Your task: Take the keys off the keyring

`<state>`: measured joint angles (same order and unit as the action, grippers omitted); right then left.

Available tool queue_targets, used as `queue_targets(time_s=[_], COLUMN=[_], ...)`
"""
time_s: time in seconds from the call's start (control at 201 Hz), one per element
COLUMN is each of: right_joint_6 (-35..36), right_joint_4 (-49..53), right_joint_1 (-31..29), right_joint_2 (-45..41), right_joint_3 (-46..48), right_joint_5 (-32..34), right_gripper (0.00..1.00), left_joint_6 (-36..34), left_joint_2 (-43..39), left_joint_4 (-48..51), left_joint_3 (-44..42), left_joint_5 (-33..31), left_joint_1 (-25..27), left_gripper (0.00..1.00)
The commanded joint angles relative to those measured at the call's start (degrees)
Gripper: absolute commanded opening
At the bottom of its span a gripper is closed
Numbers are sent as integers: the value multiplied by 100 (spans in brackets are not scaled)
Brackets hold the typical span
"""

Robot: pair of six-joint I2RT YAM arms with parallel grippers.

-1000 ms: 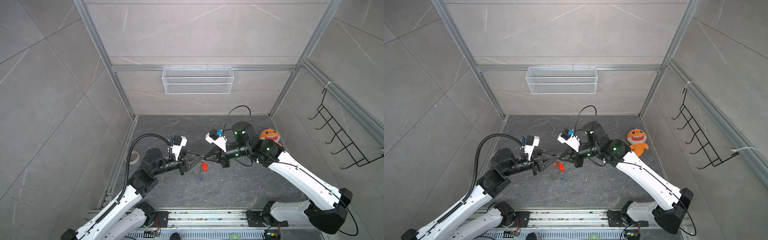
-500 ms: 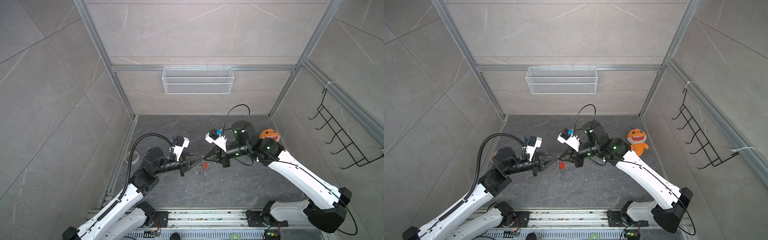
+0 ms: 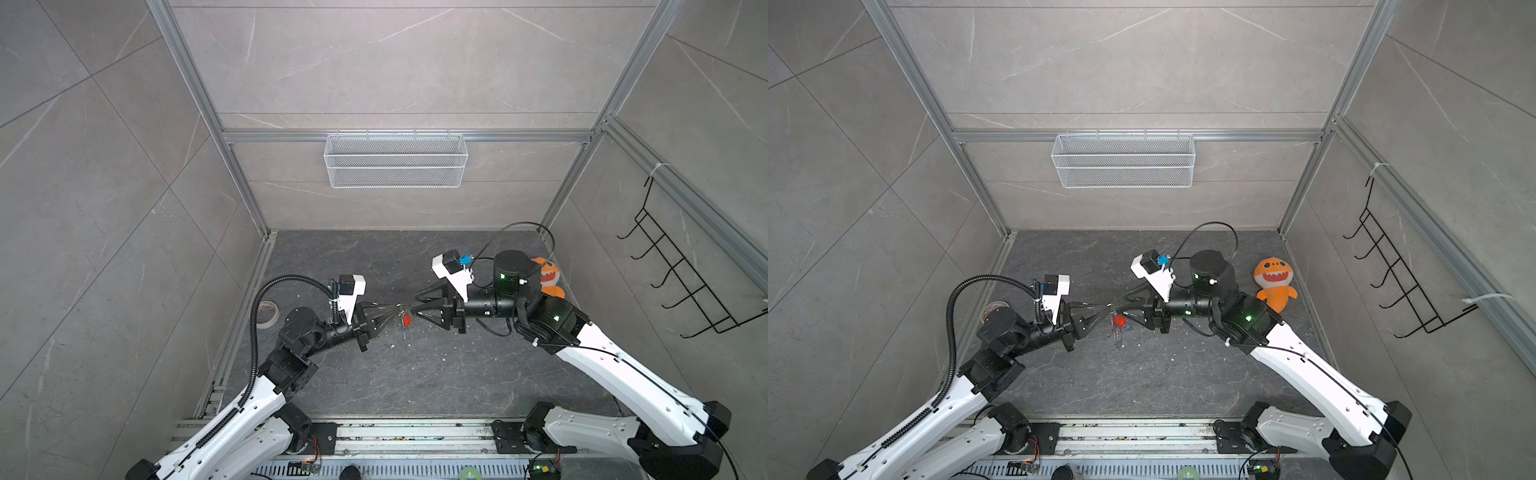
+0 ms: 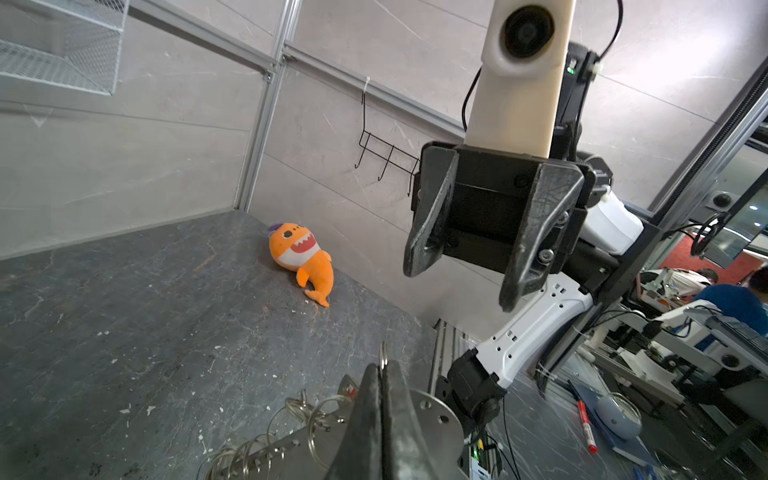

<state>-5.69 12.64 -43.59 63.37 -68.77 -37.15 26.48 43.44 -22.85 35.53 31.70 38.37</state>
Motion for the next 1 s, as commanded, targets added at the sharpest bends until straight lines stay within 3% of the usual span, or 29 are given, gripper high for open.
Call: queue_targets(time_s=[0.0,0.423,0.996], right_joint_6=[-778,-1978,-2016], right_joint_4=[-1477,-3314,-3328], right_joint_1=[-26,-35,-159], right_joint_2=[-66,365,571], right_joint_3=[521,1099,1090], right_joint_5=[271,-300,-487], right_gripper=[43,37,17], left_joint_6=[163,518,523], left_joint_2=[-116,-168,-169], left_joint_4=[-1009,-1717,-1750], left_joint_3=[36,-199,-231], left_joint_5=[-179,-381,-406], left_joint_1=[26,29,29], left_gripper=[0,0,0])
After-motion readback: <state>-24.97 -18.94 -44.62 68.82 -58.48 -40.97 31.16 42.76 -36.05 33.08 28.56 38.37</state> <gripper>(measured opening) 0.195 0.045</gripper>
